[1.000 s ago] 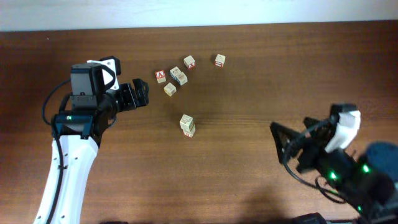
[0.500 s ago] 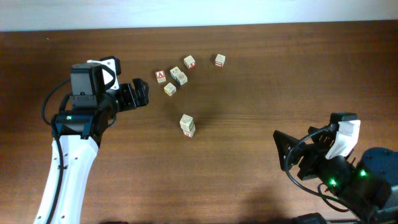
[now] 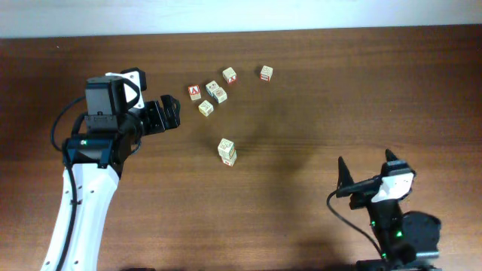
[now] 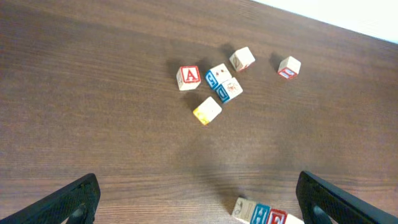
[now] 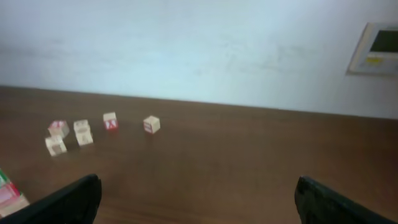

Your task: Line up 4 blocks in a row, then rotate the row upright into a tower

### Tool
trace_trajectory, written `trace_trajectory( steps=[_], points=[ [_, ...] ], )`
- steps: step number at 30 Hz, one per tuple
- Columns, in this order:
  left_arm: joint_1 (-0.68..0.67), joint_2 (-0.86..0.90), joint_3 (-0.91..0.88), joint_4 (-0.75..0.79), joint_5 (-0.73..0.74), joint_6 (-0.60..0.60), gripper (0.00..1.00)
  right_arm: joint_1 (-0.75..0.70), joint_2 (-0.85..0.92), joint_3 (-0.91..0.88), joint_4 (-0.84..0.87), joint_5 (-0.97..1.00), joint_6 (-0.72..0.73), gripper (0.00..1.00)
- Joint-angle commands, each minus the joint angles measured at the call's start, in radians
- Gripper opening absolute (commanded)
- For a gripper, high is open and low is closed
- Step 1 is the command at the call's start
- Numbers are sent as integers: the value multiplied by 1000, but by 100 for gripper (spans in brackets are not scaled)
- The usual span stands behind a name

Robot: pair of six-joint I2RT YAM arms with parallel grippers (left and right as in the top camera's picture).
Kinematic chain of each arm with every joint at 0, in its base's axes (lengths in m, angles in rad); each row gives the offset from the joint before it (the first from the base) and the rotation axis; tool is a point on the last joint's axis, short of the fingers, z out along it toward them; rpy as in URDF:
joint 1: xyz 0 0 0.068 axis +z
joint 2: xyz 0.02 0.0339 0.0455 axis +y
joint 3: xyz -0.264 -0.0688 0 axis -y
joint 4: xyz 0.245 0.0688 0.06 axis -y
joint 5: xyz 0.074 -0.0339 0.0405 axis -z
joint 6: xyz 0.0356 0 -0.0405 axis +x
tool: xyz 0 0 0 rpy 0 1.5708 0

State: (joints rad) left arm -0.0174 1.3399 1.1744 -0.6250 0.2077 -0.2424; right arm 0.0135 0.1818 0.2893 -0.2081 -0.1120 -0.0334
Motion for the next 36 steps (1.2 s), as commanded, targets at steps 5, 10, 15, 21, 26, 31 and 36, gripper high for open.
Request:
trace_trajectory(
  steps=[5,10,15,21,26,31,36],
  points=[
    [4,-11,11,3,-7,13,99,-9,-179,-283,154,12,-120,99],
    [4,-11,11,3,-7,13,99,-9,-179,-284,137,34,-150,99],
    [4,-11,11,3,-7,13,99,-9,-178,-284,137,35,-150,99],
    [4,-11,11,3,-7,13,99,-9,-178,-284,137,35,-150,99],
    [4,-11,10,3,-6,13,99,-9,-178,-284,137,35,-150,99],
    [4,-90,-4,-23,-91,14,99,-9,-178,-284,137,35,-150,99],
    [4,-276,-122,1,-153,106,99,-9,-178,-284,137,35,-150,99]
  ],
)
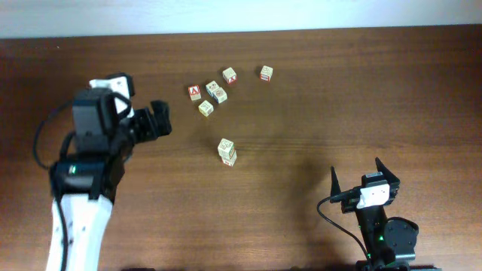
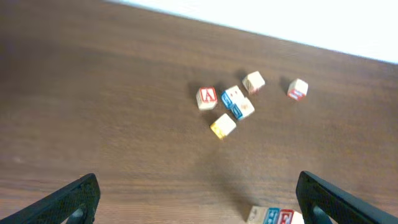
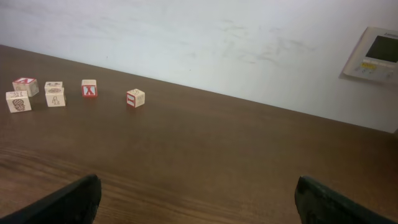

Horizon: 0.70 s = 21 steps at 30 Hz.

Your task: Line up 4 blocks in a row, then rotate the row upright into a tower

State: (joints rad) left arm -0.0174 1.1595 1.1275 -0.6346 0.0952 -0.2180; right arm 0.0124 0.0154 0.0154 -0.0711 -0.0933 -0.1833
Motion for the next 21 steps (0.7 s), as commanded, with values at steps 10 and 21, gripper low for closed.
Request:
trace_trajectory(
  steps=[10,21],
  points=[
    [6,-609,-621,392,-40,169,99,-8,-12,-10,0,16,0,99],
    [6,-966,-995,628,-40,383,99,-8,-12,-10,0,16,0,99]
  ],
)
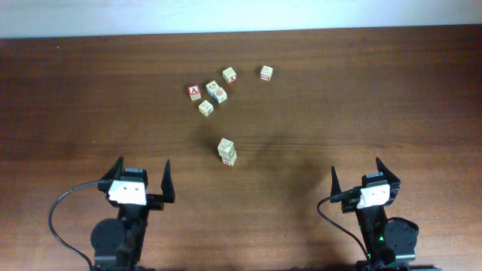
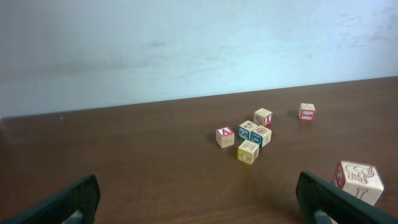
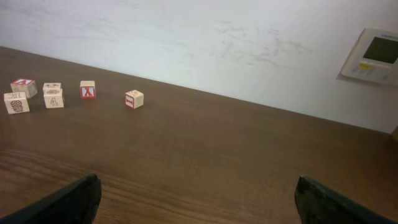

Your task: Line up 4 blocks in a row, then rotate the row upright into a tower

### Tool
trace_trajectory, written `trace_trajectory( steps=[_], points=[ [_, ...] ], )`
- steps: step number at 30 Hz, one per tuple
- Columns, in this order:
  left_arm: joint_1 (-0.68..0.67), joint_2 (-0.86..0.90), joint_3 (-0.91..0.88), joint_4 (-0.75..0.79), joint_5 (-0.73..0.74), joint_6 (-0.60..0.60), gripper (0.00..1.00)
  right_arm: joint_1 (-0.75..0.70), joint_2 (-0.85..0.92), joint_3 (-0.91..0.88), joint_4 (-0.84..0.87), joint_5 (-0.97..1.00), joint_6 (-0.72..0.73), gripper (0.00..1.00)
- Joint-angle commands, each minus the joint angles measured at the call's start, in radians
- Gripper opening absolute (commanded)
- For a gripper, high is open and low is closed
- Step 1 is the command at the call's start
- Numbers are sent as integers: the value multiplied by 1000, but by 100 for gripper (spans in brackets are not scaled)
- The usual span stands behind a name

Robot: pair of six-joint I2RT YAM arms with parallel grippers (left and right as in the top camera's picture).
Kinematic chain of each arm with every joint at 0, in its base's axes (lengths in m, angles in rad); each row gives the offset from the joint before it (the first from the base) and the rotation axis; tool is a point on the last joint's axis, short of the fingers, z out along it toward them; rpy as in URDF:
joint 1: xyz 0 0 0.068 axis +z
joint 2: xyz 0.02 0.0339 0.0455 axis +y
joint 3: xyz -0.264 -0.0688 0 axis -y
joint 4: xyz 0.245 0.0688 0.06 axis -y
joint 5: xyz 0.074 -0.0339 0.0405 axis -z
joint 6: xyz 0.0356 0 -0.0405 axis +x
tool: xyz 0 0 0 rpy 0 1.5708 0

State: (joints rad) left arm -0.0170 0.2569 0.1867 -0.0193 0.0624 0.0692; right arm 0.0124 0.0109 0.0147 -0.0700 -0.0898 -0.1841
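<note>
Several small wooden letter blocks lie on the brown table. A red "A" block (image 1: 194, 92), a touching pair (image 1: 217, 92), a yellowish block (image 1: 205, 108), a block (image 1: 229, 74) and a lone block (image 1: 266, 72) sit at the back. A two-block stack (image 1: 227, 151) stands mid-table, also seen as the stack (image 2: 357, 182). My left gripper (image 1: 140, 175) sits open at the front left, far from the blocks. My right gripper (image 1: 364, 176) sits open at the front right. Both hold nothing.
The wooden table (image 1: 361, 98) stretches wide to the right of the blocks. A white wall (image 3: 205, 37) runs behind it, with a small wall panel (image 3: 371, 55) at the right.
My left arm has pulled back from beside the block cluster to the front left edge, its open gripper now level and facing the wall. The right arm and the blocks have not moved.
My left gripper was open close to the cluster's left side, then a little farther left and back, and now rests at the front left. My right gripper was tilted at the front right, then settled straight. The blocks stayed where they were.
</note>
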Motion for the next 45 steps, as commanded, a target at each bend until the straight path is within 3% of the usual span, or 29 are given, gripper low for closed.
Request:
trace_trajectory(
  steps=[1,4,13,15,45],
  points=[
    [5,-89,-74,11,-7,135,99,-8,-7,-9,-1,13,1,99],
    [11,-147,-106,11,-6,210,99,-8,-7,-9,-1,13,1,99],
    [75,-252,-172,3,1,263,99,-8,-7,-9,-1,13,1,99],
    [76,-252,-179,-61,-3,266,99,-8,-7,-9,-1,13,1,99],
    [77,-252,-179,-60,-18,265,99,-8,-7,-9,-1,13,1,99]
  ],
)
